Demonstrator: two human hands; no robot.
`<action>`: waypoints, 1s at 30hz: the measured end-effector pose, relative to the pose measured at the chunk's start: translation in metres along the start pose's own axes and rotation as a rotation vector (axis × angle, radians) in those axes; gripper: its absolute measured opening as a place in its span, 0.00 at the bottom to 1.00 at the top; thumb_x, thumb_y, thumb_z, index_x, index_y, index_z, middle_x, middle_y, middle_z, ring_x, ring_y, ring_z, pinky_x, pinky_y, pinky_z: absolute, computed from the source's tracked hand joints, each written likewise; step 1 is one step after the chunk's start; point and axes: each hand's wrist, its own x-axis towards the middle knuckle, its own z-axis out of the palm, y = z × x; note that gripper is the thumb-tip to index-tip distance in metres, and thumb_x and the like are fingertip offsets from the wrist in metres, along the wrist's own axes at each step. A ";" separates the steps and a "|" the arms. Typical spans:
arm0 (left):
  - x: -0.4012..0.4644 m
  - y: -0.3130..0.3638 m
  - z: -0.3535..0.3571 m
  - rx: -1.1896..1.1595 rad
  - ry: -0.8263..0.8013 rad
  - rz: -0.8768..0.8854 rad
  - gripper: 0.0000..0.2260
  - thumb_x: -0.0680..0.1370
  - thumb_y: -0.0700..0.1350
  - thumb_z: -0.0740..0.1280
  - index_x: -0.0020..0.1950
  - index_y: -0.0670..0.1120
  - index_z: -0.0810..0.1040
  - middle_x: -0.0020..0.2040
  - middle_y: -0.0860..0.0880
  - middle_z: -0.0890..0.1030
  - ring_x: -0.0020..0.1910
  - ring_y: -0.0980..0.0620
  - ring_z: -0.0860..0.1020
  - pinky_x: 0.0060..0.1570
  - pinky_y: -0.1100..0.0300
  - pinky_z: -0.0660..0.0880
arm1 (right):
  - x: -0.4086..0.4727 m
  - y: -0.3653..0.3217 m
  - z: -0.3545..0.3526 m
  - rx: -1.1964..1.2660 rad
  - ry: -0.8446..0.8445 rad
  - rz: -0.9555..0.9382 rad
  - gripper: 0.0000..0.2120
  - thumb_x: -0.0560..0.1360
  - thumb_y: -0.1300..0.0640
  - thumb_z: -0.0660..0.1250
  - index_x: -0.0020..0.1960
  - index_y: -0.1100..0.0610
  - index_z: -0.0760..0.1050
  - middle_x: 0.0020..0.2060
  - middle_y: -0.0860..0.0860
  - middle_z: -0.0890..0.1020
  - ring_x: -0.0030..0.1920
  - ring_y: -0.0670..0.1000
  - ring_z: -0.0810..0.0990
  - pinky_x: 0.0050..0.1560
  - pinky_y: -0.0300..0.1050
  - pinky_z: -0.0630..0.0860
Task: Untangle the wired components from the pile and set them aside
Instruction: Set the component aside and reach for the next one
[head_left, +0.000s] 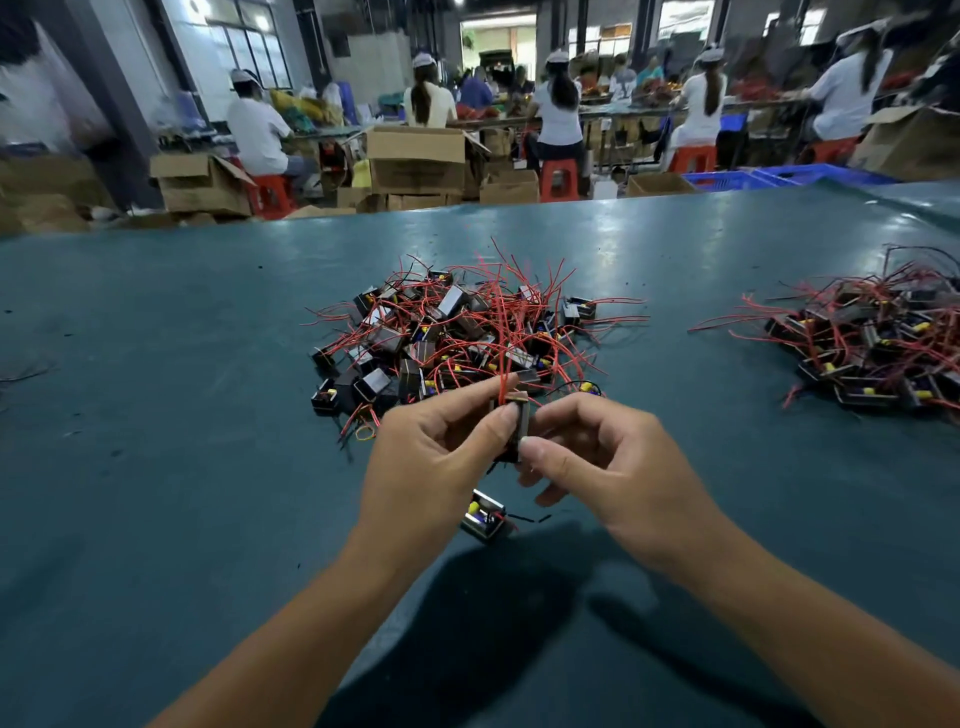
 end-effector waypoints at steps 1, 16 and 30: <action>-0.001 -0.002 0.001 0.028 -0.024 -0.016 0.13 0.78 0.36 0.70 0.58 0.52 0.83 0.49 0.53 0.87 0.47 0.59 0.82 0.48 0.67 0.78 | 0.000 0.001 0.000 0.000 0.006 0.010 0.07 0.74 0.58 0.73 0.49 0.59 0.78 0.36 0.55 0.85 0.38 0.53 0.85 0.39 0.49 0.83; 0.008 -0.011 -0.016 -0.025 -0.288 -0.109 0.19 0.75 0.44 0.73 0.65 0.46 0.79 0.53 0.46 0.85 0.52 0.50 0.83 0.53 0.56 0.79 | 0.004 -0.002 -0.011 0.041 -0.007 0.095 0.09 0.76 0.54 0.71 0.46 0.60 0.80 0.36 0.55 0.81 0.36 0.49 0.79 0.33 0.46 0.78; 0.012 -0.009 -0.023 0.108 -0.359 -0.102 0.15 0.80 0.38 0.67 0.66 0.47 0.78 0.46 0.48 0.85 0.46 0.53 0.82 0.50 0.64 0.76 | 0.008 0.000 -0.019 0.213 -0.171 0.246 0.09 0.77 0.74 0.62 0.53 0.67 0.78 0.44 0.60 0.85 0.39 0.57 0.85 0.40 0.41 0.80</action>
